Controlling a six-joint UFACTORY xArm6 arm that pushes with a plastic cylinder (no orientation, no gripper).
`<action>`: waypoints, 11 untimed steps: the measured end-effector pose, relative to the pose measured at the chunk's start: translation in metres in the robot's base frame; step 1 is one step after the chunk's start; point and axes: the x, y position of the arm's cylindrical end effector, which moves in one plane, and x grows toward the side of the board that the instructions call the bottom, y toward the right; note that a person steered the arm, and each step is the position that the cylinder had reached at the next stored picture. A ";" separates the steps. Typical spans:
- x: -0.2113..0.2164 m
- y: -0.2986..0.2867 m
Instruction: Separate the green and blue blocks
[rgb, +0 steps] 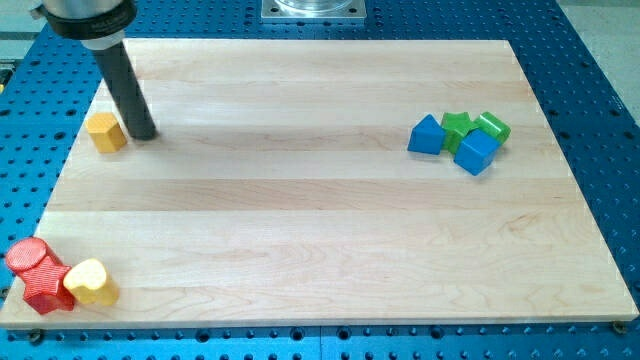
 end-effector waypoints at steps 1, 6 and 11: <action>-0.034 0.139; 0.026 0.451; 0.028 0.200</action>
